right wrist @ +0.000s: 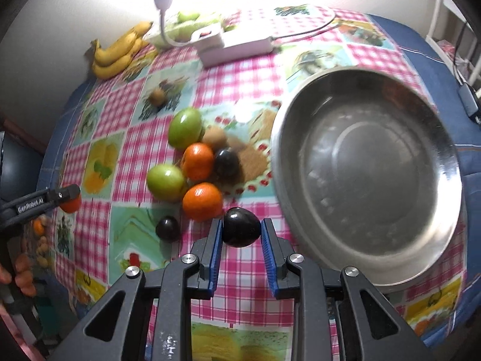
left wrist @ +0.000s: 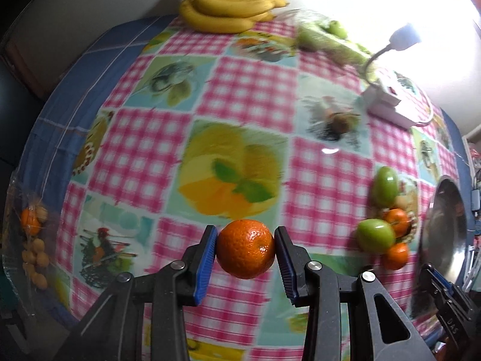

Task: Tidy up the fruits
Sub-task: 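Carry the tangerine and plum into the steel bowl and open both tools, then lift both open tools out of the bowl back toward the fruit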

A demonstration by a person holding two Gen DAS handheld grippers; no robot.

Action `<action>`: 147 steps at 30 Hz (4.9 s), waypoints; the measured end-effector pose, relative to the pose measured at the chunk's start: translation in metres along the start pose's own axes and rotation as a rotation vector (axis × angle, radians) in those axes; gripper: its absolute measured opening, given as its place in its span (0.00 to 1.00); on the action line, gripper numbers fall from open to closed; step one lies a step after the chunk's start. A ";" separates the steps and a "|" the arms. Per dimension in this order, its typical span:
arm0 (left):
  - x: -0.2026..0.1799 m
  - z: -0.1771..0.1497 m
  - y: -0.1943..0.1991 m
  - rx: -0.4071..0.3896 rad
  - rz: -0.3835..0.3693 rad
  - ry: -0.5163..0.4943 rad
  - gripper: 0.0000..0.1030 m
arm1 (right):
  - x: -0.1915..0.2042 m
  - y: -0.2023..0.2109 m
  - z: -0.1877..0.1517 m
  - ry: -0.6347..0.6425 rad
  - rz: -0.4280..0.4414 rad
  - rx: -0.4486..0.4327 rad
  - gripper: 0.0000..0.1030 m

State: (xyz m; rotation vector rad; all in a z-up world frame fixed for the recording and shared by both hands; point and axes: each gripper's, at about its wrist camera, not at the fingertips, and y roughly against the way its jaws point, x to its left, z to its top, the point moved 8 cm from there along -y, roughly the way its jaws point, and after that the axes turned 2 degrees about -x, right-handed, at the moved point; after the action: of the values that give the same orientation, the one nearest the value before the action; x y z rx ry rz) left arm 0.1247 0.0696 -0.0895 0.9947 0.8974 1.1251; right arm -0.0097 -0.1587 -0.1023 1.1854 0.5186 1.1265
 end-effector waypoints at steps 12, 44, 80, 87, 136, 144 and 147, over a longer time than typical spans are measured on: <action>-0.103 0.008 0.002 0.003 -0.071 -0.037 0.40 | -0.043 0.010 0.041 -0.131 -0.028 -0.055 0.26; -0.315 -0.024 -0.032 0.010 -0.193 -0.376 0.41 | -0.187 0.016 0.053 -0.431 -0.192 -0.076 0.26; -0.323 -0.030 -0.023 -0.028 -0.275 -0.376 0.43 | -0.192 0.018 0.047 -0.416 -0.248 -0.034 0.28; -0.316 -0.022 -0.002 -0.067 -0.256 -0.356 0.48 | -0.189 0.050 0.055 -0.409 -0.245 -0.124 0.37; -0.174 0.007 -0.001 -0.148 -0.018 -0.031 1.00 | -0.151 0.035 0.055 -0.244 -0.220 -0.122 1.00; -0.136 0.008 0.003 -0.152 0.014 0.034 1.00 | -0.120 0.033 0.058 -0.152 -0.218 -0.130 1.00; -0.120 0.008 0.004 -0.148 0.005 0.074 1.00 | -0.104 0.029 0.057 -0.144 -0.179 -0.114 1.00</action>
State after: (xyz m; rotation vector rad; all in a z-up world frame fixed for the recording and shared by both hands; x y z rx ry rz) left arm 0.1063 -0.0486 -0.0745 0.8390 0.8571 1.2210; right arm -0.0162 -0.2787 -0.0791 1.0891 0.4349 0.8988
